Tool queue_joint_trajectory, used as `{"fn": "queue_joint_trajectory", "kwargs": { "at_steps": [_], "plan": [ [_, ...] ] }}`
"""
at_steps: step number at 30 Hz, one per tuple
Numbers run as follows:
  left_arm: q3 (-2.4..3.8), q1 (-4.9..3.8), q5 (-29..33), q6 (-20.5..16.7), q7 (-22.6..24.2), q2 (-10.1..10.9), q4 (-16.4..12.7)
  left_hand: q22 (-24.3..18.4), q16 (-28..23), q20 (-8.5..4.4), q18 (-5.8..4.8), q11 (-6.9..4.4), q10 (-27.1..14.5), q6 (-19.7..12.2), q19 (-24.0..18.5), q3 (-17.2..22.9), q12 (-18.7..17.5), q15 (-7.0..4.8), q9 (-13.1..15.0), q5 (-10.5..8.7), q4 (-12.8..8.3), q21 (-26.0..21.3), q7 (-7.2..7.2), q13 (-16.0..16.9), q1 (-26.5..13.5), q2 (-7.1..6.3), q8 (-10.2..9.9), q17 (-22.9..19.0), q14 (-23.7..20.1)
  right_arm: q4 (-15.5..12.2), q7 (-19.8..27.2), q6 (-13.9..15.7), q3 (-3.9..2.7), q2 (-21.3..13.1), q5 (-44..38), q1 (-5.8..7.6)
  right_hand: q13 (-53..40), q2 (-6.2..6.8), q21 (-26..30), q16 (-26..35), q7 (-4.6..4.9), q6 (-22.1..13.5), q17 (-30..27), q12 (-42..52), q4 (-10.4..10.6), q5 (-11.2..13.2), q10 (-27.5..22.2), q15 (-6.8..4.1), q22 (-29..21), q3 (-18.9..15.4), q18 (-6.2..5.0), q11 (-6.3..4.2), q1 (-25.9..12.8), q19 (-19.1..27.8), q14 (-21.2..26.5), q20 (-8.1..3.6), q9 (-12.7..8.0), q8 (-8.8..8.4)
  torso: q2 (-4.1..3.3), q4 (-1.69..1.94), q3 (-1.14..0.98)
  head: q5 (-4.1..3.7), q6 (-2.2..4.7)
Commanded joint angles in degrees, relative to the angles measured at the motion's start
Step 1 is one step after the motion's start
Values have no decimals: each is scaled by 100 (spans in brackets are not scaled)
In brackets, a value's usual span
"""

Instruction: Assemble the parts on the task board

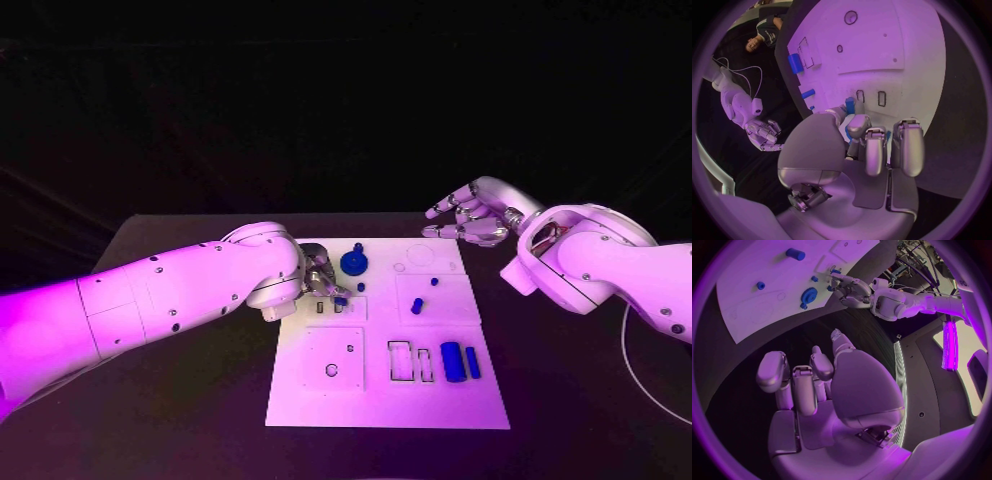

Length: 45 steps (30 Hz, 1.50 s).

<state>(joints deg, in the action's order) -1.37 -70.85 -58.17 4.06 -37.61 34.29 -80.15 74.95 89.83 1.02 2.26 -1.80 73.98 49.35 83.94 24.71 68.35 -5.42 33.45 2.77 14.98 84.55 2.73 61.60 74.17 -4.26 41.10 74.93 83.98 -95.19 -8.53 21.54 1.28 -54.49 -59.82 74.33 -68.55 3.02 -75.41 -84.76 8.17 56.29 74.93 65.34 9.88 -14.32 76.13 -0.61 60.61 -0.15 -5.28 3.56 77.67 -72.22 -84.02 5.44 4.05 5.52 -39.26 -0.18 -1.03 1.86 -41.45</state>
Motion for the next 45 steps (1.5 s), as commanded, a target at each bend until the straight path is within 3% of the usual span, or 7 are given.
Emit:
{"fn": "queue_joint_trajectory", "kwargs": {
  "at_steps": [1, 22, 39, 45],
  "plan": [
    [0, 13, -236, -44, 36, -2, -6, 750, 17, 23, -37, 10, 45, 1, 236, 1000, 13, 36, 7, 3, -961, 34, -35, 0, -62, -16, 26, 1507, 602, 1, 35, -77, 1, 1, -1, -5, 12, -46, 29, 30, 0, 40, 519, -23, 9, -44, -17, -31, -10, -40, -83, -34, -4, 28, -382, -5, 6, 29, -7, -5, 2, 11, -3],
    [-12, 63, -428, 732, -44, -16, 63, 763, 17, 22, -39, 10, 47, -11, 241, 1156, 12, 36, 39, 4, -1043, 37, -33, 2, -122, -72, 48, 1507, 602, 21, 52, -154, 4, 26, 30, -10, 13, -47, 30, 31, 0, 39, 519, -24, 12, -46, -18, -31, -13, -42, -84, -34, -6, 29, -382, -5, 6, 30, -3, -8, -1, 33, -38],
    [-12, 68, -482, 859, -57, -53, 93, 766, 17, 23, -40, 12, 61, -8, 242, 1194, 28, 37, 48, 6, -1059, 37, -31, 20, -151, -84, 57, 1507, 602, 15, 116, -156, 5, 26, 36, -10, 13, -57, 39, 38, -2, 48, 510, -20, 27, -57, -18, -31, -26, -56, -86, -35, -9, 36, -380, -6, 7, 37, -3, -9, -5, 31, -41],
    [-24, 68, -461, 843, -56, -130, 171, 791, 17, 28, -45, 8, 115, 33, 256, 1257, 83, 38, 81, 21, -1028, 50, -43, 80, -351, -96, 100, 1507, 602, 12, 131, -146, 5, 28, 23, -10, 13, -57, 39, 38, -2, 48, 510, -20, 27, -57, -18, -31, -26, -56, -86, -35, -9, 36, -380, -6, 7, 37, -2, -16, -3, 37, -38]
  ]
}}
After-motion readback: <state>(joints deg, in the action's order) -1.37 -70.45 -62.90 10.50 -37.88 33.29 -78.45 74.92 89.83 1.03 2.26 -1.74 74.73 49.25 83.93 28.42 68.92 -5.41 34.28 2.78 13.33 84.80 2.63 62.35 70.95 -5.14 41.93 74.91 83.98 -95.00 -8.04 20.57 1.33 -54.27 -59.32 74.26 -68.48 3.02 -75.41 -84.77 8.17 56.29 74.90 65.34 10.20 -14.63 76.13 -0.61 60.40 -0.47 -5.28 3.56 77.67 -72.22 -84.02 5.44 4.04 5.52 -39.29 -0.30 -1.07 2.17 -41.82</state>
